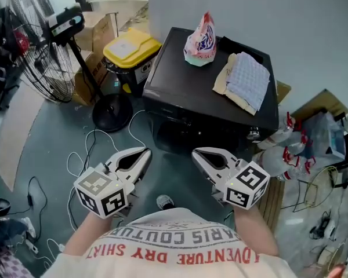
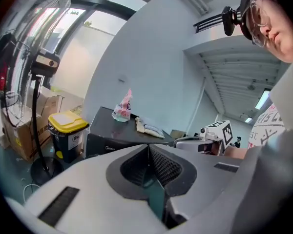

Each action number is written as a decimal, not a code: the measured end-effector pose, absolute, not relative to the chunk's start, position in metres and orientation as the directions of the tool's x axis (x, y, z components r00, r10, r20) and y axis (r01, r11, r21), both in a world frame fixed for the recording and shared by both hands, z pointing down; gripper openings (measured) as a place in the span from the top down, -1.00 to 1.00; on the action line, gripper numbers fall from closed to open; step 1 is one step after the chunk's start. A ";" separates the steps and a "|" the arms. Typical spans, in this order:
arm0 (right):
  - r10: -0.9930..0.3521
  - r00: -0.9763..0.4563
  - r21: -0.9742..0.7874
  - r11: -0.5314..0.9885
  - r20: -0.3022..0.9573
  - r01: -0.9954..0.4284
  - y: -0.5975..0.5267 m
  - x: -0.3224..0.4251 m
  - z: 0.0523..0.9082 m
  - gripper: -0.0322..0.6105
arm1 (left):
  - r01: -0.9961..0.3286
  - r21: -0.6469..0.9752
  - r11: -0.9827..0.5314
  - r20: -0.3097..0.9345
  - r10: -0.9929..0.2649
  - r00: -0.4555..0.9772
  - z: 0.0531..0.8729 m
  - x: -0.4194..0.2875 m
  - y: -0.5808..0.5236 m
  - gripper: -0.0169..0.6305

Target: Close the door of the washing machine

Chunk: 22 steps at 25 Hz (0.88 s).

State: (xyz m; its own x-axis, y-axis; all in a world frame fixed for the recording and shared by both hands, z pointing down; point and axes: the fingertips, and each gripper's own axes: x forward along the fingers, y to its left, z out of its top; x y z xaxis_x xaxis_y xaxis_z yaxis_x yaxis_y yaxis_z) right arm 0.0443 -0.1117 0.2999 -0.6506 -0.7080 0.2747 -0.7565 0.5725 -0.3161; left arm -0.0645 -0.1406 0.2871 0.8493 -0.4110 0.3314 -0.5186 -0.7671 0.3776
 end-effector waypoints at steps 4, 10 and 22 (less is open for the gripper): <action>-0.739 -0.641 -0.289 0.579 0.209 -0.762 -0.089 0.030 0.266 0.84 | -0.486 0.358 -0.797 0.298 -0.396 0.869 0.261 -0.072 -0.123 0.85; -0.793 -0.591 -0.261 0.546 0.148 -0.796 -0.062 0.006 0.243 0.84 | -0.449 0.301 -0.841 0.273 -0.375 0.886 0.238 -0.095 -0.095 0.85; -0.814 -0.556 -0.221 0.519 0.168 -0.826 -0.019 -0.035 0.232 0.84 | -0.410 0.306 -0.859 0.223 -0.354 0.908 0.226 -0.135 -0.053 0.85</action>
State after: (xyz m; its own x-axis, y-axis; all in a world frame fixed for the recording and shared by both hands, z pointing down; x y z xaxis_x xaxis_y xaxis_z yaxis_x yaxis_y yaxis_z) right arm -0.0345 -0.0193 0.2317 -0.5563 -0.8138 0.1683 -0.8258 0.5187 -0.2214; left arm -0.1352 -0.0533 0.2262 0.9083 -0.3536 0.2234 -0.4098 -0.8592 0.3063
